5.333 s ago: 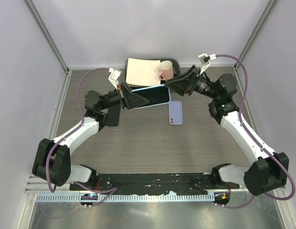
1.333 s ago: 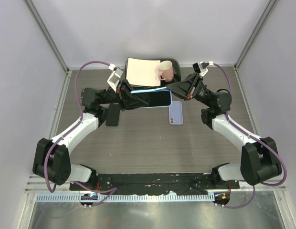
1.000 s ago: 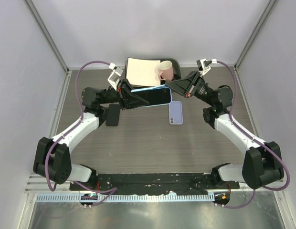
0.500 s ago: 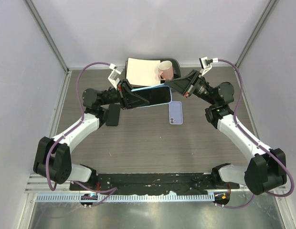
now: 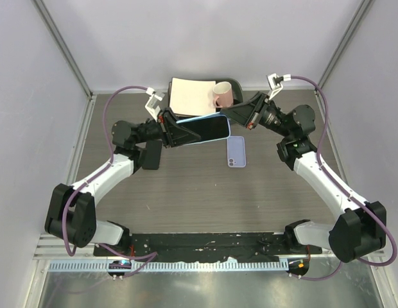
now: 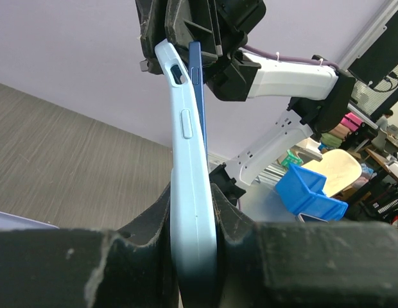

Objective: Take the phone out of the phone case
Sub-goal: Remove the phone case from the phone.

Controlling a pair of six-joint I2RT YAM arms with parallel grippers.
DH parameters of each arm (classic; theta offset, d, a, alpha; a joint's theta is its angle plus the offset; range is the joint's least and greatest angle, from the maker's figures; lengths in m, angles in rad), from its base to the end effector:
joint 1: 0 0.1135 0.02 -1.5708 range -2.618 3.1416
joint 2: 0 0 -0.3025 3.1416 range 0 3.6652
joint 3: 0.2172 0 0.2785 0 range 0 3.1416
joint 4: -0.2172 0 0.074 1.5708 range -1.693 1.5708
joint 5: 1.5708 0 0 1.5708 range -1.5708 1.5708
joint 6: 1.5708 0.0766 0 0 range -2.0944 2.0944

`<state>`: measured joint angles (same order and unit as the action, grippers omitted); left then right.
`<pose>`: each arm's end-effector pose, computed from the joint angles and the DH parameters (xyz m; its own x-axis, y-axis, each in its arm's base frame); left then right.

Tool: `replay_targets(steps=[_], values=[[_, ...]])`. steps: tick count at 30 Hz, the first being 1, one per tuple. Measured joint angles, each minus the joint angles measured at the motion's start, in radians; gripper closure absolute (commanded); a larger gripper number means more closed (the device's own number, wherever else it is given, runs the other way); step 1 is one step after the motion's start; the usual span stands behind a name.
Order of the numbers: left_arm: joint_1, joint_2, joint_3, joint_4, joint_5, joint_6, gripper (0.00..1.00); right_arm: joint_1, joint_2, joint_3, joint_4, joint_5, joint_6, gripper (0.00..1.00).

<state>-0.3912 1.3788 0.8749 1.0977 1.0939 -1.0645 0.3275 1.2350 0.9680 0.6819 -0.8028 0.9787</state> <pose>0.2698 -0.1849 0.3928 -0.4975 -0.2290 -0.8367 0.8673 -0.1170 -0.4838 0.2804 0.1535 0.4365 -0.4896 0.4425 -0.7513 -0.7893 0.1413 0.5976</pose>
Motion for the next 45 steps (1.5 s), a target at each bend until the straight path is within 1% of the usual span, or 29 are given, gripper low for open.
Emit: replay_targets(steps=[4,9,13,17,21,27,38,41,45], values=[[0.006,0.0,-0.005,-0.001,-0.003,-0.001,1.0,0.0,0.0,0.027,-0.063,-0.011,-0.041,0.76],[0.008,0.0,-0.008,0.002,-0.002,-0.006,1.0,0.0,0.0,0.05,-0.121,-0.015,-0.086,0.71],[0.008,-0.004,-0.012,0.01,0.0,-0.01,1.0,-0.004,0.0,0.055,-0.132,-0.024,-0.084,0.62],[0.008,-0.014,-0.014,0.014,0.002,-0.013,1.0,-0.011,0.01,0.076,-0.135,-0.054,-0.06,0.58],[0.007,-0.023,-0.014,0.021,0.002,-0.01,1.0,-0.016,0.016,0.106,-0.149,-0.086,-0.048,0.55],[-0.006,-0.027,-0.015,0.02,-0.001,-0.005,1.0,-0.017,0.016,0.138,-0.183,-0.123,-0.048,0.55],[-0.009,-0.05,-0.018,0.026,0.01,-0.005,1.0,-0.06,0.01,0.164,-0.262,-0.132,-0.068,0.54],[-0.008,-0.058,-0.023,0.035,0.011,-0.005,1.0,-0.076,0.002,0.167,-0.289,-0.129,-0.085,0.51],[-0.003,-0.059,-0.023,0.021,0.01,-0.002,1.0,-0.1,-0.026,0.179,-0.354,-0.127,-0.16,0.46]])
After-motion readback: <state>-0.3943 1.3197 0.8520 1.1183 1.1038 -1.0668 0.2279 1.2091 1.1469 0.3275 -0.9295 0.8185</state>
